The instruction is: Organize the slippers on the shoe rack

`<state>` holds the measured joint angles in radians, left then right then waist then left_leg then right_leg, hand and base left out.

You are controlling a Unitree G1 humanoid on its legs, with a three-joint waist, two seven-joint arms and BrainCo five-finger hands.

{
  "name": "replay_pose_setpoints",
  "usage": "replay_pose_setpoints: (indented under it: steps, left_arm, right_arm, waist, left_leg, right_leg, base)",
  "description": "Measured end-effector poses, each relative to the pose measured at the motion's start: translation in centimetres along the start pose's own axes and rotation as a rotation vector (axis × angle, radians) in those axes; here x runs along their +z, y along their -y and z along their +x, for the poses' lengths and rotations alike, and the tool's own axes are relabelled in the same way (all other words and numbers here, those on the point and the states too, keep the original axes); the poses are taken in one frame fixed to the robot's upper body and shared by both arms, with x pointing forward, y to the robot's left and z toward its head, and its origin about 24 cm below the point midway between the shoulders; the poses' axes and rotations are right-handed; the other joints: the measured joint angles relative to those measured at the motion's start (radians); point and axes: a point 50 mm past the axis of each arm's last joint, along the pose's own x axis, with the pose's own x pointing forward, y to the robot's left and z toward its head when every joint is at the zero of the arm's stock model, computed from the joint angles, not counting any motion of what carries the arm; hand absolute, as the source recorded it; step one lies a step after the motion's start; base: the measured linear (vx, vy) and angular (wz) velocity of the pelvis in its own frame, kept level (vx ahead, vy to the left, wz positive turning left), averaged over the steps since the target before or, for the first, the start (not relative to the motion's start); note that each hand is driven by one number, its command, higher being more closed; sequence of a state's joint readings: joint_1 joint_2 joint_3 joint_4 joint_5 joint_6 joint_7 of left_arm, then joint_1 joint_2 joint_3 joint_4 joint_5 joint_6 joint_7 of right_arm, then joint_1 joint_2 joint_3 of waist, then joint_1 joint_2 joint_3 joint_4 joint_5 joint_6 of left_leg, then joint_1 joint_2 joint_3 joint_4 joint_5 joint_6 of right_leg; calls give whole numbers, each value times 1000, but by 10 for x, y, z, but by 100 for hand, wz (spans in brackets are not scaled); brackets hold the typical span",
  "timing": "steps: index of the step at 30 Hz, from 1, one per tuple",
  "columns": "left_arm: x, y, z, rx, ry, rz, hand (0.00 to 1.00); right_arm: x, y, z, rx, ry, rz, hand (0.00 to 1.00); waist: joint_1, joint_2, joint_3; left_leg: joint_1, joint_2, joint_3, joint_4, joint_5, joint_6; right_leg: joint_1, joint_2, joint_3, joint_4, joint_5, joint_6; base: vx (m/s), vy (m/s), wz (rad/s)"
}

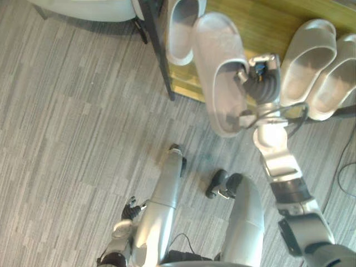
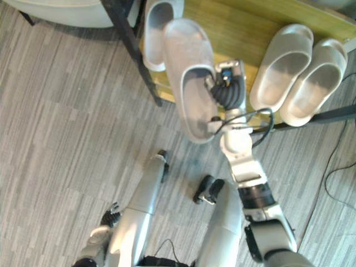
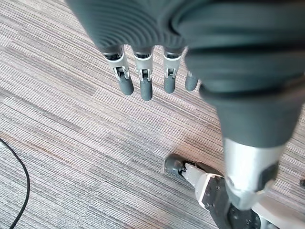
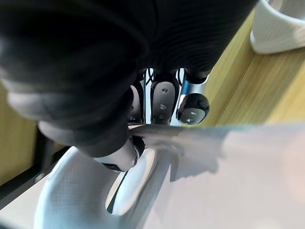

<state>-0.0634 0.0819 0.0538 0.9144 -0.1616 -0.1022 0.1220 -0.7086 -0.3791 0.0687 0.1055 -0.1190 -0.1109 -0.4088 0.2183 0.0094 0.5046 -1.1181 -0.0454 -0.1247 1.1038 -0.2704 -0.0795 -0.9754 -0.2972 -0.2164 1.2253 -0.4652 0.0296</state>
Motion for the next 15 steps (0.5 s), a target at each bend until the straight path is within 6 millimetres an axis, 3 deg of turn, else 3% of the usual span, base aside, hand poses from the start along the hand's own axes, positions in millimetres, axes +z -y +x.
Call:
replay_pose_setpoints:
  steps: [12, 15]
  left_arm:
    - [3, 0, 1, 31, 10, -20, 0]
    - [7, 2, 2, 26, 16, -21, 0]
  right_arm:
    - [-17, -2, 34, -182, -162, 2, 100]
    - [-22, 7, 41, -247, -198, 2, 100]
  waist:
    - [23, 0, 0]
    - [42, 1, 0]
  left_leg:
    - [-42, -7, -40, 7, 3, -21]
    - [-57, -7, -54, 7, 6, -28]
  right_leg:
    - [-31, -4, -38, 33, -39, -22]
    - [-40, -2, -51, 37, -43, -27]
  base:
    - [-21, -35, 7]
    - [-24, -21, 8]
